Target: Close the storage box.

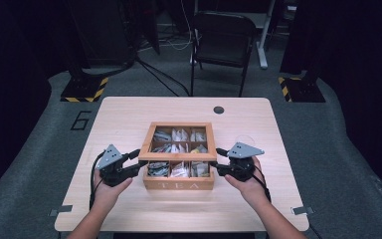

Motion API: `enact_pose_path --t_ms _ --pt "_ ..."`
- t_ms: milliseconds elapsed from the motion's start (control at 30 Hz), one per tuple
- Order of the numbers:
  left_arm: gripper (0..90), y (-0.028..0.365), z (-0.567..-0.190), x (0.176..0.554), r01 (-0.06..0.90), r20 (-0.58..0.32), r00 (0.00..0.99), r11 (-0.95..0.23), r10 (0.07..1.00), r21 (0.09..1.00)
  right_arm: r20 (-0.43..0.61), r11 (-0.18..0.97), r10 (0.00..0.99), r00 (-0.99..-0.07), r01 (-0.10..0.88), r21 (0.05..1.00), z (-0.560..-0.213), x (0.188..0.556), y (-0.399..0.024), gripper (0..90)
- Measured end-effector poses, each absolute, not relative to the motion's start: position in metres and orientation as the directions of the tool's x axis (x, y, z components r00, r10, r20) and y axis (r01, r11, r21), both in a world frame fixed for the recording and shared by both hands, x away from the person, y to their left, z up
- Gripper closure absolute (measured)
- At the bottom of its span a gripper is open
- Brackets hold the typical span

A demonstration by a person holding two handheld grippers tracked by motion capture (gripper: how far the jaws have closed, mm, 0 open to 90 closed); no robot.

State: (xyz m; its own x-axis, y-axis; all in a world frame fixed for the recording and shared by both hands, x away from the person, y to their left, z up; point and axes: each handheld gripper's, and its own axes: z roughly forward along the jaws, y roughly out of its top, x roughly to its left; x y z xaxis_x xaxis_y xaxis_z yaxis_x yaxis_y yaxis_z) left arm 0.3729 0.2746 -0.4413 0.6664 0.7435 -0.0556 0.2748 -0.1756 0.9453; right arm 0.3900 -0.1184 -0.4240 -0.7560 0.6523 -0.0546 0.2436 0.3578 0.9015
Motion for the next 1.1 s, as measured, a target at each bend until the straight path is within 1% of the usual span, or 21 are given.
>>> enact_pose_path --t_ms 233,533,867,1100 --pt "53.8 0.275 -0.447 0.369 0.278 -0.057 0.667 -0.178 0.743 0.944 -0.037 0.354 0.654 -0.756 0.262 0.898 -0.429 0.386 -0.118 50.3" --pt "53.4 0.276 -0.451 0.362 0.289 -0.054 0.683 -0.202 0.729 0.936 -0.050 0.372 0.656 -0.753 0.265 0.890 -0.437 0.382 -0.116 49.4" --pt "53.3 0.276 -0.454 0.355 0.300 -0.078 0.679 -0.179 0.730 0.937 -0.041 0.370 0.659 -0.751 0.277 0.887 -0.441 0.381 -0.116 49.5" --pt "53.4 0.275 -0.457 0.354 0.310 -0.081 0.677 -0.183 0.732 0.933 -0.005 0.356 0.657 -0.754 0.305 0.883 -0.442 0.376 -0.117 49.7"
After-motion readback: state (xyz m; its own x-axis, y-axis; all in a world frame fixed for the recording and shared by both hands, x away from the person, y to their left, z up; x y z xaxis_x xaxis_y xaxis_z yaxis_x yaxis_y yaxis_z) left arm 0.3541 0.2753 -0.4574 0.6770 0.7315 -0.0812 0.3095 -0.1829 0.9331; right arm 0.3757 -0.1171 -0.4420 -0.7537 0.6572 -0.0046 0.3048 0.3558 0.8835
